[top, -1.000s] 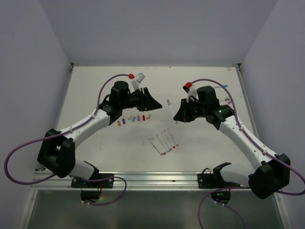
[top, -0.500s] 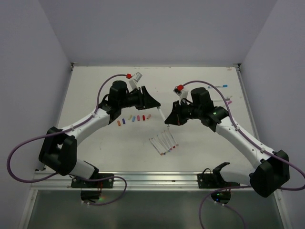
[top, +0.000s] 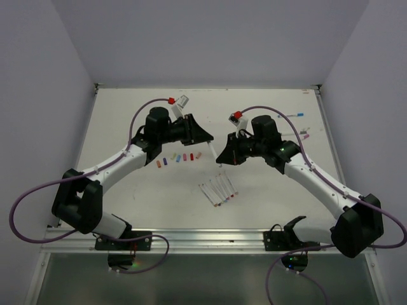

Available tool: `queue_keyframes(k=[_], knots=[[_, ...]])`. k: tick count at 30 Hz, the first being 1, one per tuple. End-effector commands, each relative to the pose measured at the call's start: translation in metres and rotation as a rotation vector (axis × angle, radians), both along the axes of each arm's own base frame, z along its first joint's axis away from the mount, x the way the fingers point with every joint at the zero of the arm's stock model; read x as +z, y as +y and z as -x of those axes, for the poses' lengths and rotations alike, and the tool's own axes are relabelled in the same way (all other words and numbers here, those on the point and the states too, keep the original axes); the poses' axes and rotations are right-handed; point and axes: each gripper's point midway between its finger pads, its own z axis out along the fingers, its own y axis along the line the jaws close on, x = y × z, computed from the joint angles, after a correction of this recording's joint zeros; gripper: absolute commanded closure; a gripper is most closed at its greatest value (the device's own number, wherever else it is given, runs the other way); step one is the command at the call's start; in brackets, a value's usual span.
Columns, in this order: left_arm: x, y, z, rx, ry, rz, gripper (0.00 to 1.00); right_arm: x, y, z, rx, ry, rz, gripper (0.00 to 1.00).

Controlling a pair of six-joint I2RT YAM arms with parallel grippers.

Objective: Open the pen caps

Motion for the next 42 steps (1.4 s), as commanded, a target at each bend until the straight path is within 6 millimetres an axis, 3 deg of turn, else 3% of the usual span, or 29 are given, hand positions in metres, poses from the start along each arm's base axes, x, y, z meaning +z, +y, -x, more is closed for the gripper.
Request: queue_keyframes(k=[1,4,5,9,13,17,19,20,21,23,25,26,27,29,33,37,42], knots=[[0.015,-0.002,0.006,-0.02,-0.036,0.044,0.69,0.011,0.01,-0.006,-0.002,-0.029,-0.044,1.0],[0.018,-0.002,0.007,-0.024,-0.039,0.054,0.83,0.012,0.012,-0.006,0.002,-0.031,-0.046,1.0],[0.018,-0.002,0.007,-0.025,-0.039,0.055,1.0,0.011,0.012,-0.005,0.008,-0.028,-0.047,1.0],[0.024,-0.004,0.011,-0.044,-0.042,0.08,1.0,0.01,0.015,-0.003,0.031,-0.025,-0.055,0.68],[0.028,-0.005,0.02,-0.079,-0.036,0.116,1.0,0.014,0.023,-0.007,0.058,-0.044,-0.09,0.66],[0.032,-0.005,0.025,-0.09,-0.028,0.134,1.0,0.017,0.033,-0.009,0.097,-0.035,-0.136,0.68],[0.038,-0.006,0.027,-0.103,-0.026,0.162,1.0,0.022,0.039,-0.006,0.133,-0.03,-0.168,0.74],[0.04,-0.006,0.026,-0.101,-0.028,0.166,1.0,0.02,0.042,-0.005,0.14,-0.025,-0.167,0.79],[0.039,-0.007,0.026,-0.101,-0.02,0.163,1.0,0.019,0.042,-0.006,0.135,-0.025,-0.162,1.0],[0.043,-0.007,0.019,-0.078,-0.037,0.136,1.0,0.01,0.04,-0.012,0.084,-0.038,-0.107,1.0],[0.022,0.0,0.007,-0.007,-0.023,0.013,1.0,0.0,0.034,-0.014,0.034,-0.047,-0.034,1.0],[0.027,0.001,-0.001,0.024,-0.043,-0.021,1.0,-0.006,0.028,-0.027,-0.054,-0.106,0.056,1.0],[0.012,0.003,-0.001,0.037,-0.03,-0.096,1.0,-0.012,0.022,-0.032,-0.1,-0.134,0.125,1.0],[0.004,0.009,-0.013,0.109,-0.033,-0.176,1.0,-0.035,-0.001,-0.042,-0.242,-0.192,0.347,1.0],[-0.026,0.006,-0.02,0.129,-0.014,-0.298,1.0,-0.047,-0.027,-0.051,-0.399,-0.297,0.567,1.0],[-0.046,0.009,-0.032,0.163,0.002,-0.367,1.0,-0.061,-0.046,-0.047,-0.43,-0.312,0.692,1.0],[-0.067,0.007,-0.041,0.156,0.018,-0.411,1.0,-0.072,-0.063,-0.039,-0.444,-0.266,0.72,1.0]])
